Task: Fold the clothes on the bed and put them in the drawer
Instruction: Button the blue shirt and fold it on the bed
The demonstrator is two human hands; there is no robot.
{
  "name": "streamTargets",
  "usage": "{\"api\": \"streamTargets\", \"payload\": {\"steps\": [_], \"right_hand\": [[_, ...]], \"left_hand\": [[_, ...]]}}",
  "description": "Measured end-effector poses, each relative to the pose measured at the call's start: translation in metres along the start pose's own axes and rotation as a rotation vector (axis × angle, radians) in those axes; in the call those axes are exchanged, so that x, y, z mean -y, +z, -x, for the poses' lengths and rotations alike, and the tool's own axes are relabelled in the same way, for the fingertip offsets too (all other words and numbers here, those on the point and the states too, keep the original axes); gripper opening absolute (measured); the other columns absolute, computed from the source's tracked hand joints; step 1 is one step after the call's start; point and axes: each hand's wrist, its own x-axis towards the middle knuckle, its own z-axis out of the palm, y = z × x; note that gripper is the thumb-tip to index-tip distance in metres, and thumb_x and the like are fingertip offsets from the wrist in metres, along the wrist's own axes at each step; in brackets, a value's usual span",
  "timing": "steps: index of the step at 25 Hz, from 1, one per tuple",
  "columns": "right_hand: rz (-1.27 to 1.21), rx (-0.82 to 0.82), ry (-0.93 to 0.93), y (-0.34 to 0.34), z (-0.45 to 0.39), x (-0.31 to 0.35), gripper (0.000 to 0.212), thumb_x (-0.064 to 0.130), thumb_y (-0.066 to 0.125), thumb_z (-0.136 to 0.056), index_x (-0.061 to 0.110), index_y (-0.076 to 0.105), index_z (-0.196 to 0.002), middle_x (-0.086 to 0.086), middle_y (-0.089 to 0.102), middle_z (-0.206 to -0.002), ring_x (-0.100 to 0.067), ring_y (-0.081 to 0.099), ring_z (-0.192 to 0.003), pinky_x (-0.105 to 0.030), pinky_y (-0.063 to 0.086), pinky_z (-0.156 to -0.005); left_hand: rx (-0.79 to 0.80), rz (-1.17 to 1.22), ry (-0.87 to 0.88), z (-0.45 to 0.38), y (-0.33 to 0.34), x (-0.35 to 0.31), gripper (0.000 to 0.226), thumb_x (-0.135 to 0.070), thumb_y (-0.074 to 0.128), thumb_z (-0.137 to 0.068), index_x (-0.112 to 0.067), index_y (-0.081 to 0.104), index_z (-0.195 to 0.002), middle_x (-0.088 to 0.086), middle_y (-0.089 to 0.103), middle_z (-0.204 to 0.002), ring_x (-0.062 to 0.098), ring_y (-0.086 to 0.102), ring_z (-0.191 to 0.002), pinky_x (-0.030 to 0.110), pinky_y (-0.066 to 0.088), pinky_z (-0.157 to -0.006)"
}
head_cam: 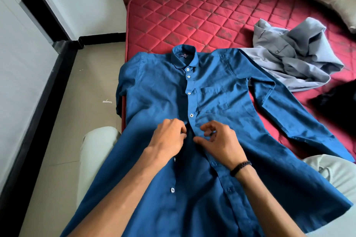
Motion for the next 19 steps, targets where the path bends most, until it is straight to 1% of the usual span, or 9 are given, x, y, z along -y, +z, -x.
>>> {"api": "streamTargets", "payload": {"steps": [1, 3, 4, 6, 9, 12, 14, 16, 19], "right_hand": [[0.119, 0.02, -0.014, 0.005, 0.008, -0.007, 0.038, 0.04, 0.089, -0.072, 0.025, 0.069, -0.102, 0.01, 0.062, -0.091, 0.002, 0.057, -0.073, -0.028, 0.053, -0.075], [0.345, 0.039, -0.025, 0.016, 0.015, -0.016, 0.043, 0.048, 0.083, -0.076, 0.027, 0.066, -0.11, 0.007, 0.057, -0.102, -0.013, 0.061, -0.093, -0.04, 0.055, -0.076], [0.406, 0.022, -0.044, 0.019, 0.015, -0.017, 0.038, 0.048, 0.079, -0.081, 0.026, 0.066, -0.11, 0.005, 0.056, -0.103, -0.02, 0.061, -0.098, -0.042, 0.056, -0.074], [0.419, -0.025, -0.095, 0.019, 0.013, -0.02, 0.02, 0.039, 0.069, -0.091, 0.024, 0.068, -0.104, 0.004, 0.056, -0.099, -0.025, 0.063, -0.096, -0.042, 0.055, -0.067], [0.254, -0.065, -0.101, 0.016, 0.011, -0.02, 0.007, 0.03, 0.066, -0.092, 0.024, 0.069, -0.092, 0.006, 0.062, -0.087, -0.025, 0.065, -0.083, -0.041, 0.053, -0.065], [0.032, -0.147, -0.045, 0.01, 0.008, -0.016, 0.012, 0.029, 0.075, -0.086, 0.021, 0.067, -0.081, 0.008, 0.063, -0.068, -0.016, 0.062, -0.064, -0.036, 0.053, -0.064], [-0.082, -0.161, -0.032, 0.005, 0.011, -0.013, 0.013, 0.027, 0.078, -0.086, 0.022, 0.068, -0.08, 0.008, 0.064, -0.065, -0.011, 0.062, -0.061, -0.027, 0.051, -0.063], [-0.29, -0.085, -0.004, 0.003, 0.013, -0.009, 0.012, 0.024, 0.079, -0.087, 0.021, 0.069, -0.082, 0.007, 0.066, -0.066, -0.008, 0.059, -0.057, -0.018, 0.046, -0.059], [-0.562, 0.016, 0.049, 0.003, 0.01, -0.012, 0.01, 0.018, 0.076, -0.092, 0.014, 0.071, -0.084, 0.006, 0.064, -0.066, -0.007, 0.05, -0.059, -0.019, 0.04, -0.055]], "left_hand": [[0.03, -0.06, 0.0, 0.006, 0.005, 0.001, 0.005, -0.024, 0.07, -0.092, -0.024, 0.073, -0.097, 0.002, 0.072, -0.096, 0.03, 0.068, -0.093, 0.041, 0.056, -0.081], [0.03, -0.098, -0.008, 0.014, 0.012, 0.001, 0.007, -0.023, 0.067, -0.095, -0.022, 0.07, -0.102, 0.003, 0.07, -0.105, 0.032, 0.066, -0.099, 0.041, 0.055, -0.081], [0.018, -0.086, -0.013, 0.015, 0.014, 0.001, 0.006, -0.024, 0.066, -0.096, -0.022, 0.068, -0.101, 0.002, 0.069, -0.106, 0.03, 0.066, -0.099, 0.04, 0.053, -0.08], [0.009, -0.046, -0.037, 0.016, 0.016, -0.002, 0.007, -0.027, 0.068, -0.095, -0.024, 0.062, -0.093, -0.001, 0.069, -0.098, 0.028, 0.065, -0.094, 0.037, 0.052, -0.077], [-0.032, 0.018, -0.042, 0.018, 0.01, -0.008, 0.014, -0.023, 0.071, -0.09, -0.024, 0.06, -0.081, -0.005, 0.069, -0.082, 0.023, 0.067, -0.082, 0.039, 0.056, -0.075], [-0.18, 0.094, -0.008, 0.016, -0.004, -0.016, 0.012, -0.022, 0.075, -0.085, -0.022, 0.067, -0.075, -0.008, 0.069, -0.067, 0.012, 0.066, -0.067, 0.034, 0.056, -0.07], [-0.238, 0.159, -0.053, 0.022, -0.008, -0.026, 0.011, -0.025, 0.076, -0.08, -0.022, 0.069, -0.073, -0.01, 0.07, -0.063, 0.007, 0.067, -0.063, 0.03, 0.057, -0.069], [-0.23, 0.248, -0.126, 0.032, -0.001, -0.031, 0.008, -0.026, 0.076, -0.079, -0.023, 0.072, -0.073, -0.012, 0.07, -0.063, 0.004, 0.068, -0.063, 0.029, 0.058, -0.069], [-0.131, 0.481, -0.258, 0.035, 0.009, -0.027, 0.005, -0.02, 0.077, -0.082, -0.02, 0.076, -0.077, -0.01, 0.072, -0.063, 0.001, 0.068, -0.06, 0.025, 0.058, -0.068]]}}
